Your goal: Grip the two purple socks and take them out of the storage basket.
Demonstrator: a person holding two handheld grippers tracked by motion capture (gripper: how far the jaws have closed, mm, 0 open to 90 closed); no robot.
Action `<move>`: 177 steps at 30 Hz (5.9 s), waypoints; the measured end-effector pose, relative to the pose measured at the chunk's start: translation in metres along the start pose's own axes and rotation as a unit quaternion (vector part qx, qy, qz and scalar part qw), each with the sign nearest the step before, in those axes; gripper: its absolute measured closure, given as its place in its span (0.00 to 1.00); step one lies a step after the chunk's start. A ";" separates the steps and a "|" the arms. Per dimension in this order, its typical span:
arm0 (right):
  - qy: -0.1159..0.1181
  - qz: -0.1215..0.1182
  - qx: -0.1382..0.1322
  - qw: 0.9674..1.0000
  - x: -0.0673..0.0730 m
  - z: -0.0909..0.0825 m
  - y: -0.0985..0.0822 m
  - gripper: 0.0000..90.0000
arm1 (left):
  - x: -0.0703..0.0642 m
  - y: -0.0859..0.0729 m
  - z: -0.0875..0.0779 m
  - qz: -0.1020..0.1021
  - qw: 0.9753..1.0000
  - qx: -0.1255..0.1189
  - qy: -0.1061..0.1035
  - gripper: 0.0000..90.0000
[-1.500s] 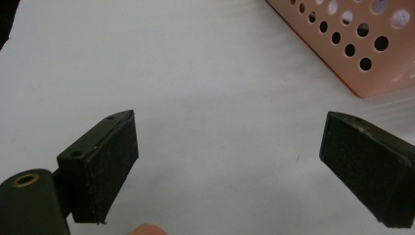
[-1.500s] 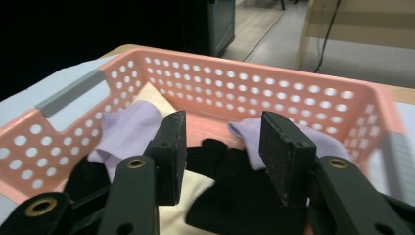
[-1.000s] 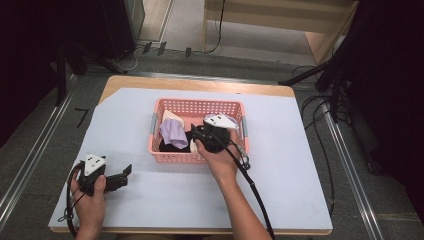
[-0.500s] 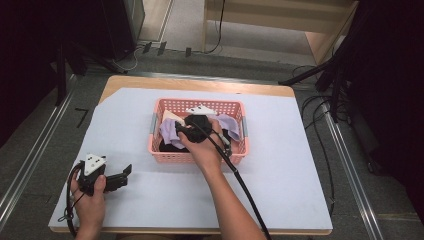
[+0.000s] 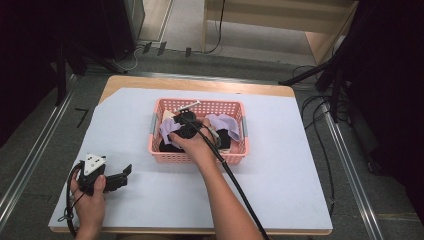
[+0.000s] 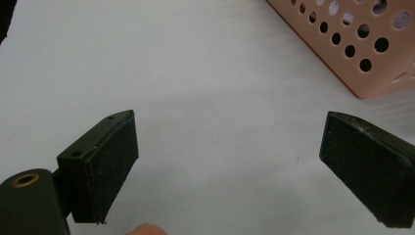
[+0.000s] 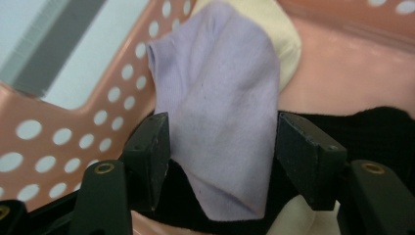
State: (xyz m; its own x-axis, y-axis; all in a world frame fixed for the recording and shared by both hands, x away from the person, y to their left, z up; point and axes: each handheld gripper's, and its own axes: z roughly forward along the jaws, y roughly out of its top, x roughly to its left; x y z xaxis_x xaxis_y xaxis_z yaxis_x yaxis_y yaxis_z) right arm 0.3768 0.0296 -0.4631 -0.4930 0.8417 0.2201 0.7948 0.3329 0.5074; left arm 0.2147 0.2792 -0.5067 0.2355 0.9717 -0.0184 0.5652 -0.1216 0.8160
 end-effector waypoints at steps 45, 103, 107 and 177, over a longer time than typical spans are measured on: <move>-0.016 -0.053 -0.348 0.936 -0.027 -0.062 -0.043 0.93 | 0.001 0.000 -0.001 -0.004 1.000 -0.002 -0.002 0.09; -0.125 0.111 -0.365 0.916 -0.156 -0.109 -0.114 0.68 | 0.001 0.000 -0.001 -0.005 1.000 -0.001 0.001 0.09; -0.123 0.068 -0.357 0.923 -0.139 -0.107 -0.102 0.69 | 0.001 0.000 -0.001 -0.005 1.000 -0.001 0.000 0.09; -0.092 -0.051 -0.417 0.903 -0.127 -0.120 -0.069 1.00 | 0.001 0.000 0.000 -0.004 1.000 0.004 -0.001 0.09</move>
State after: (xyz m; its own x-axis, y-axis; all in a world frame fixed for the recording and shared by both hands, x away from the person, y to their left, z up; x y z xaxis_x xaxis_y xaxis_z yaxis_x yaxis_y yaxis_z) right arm 0.3424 -0.1510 -0.4259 -0.4213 0.9063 0.0338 0.1682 0.0415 0.9849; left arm 0.2154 0.2799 -0.5068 0.2321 0.9724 -0.0256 0.5738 -0.1156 0.8108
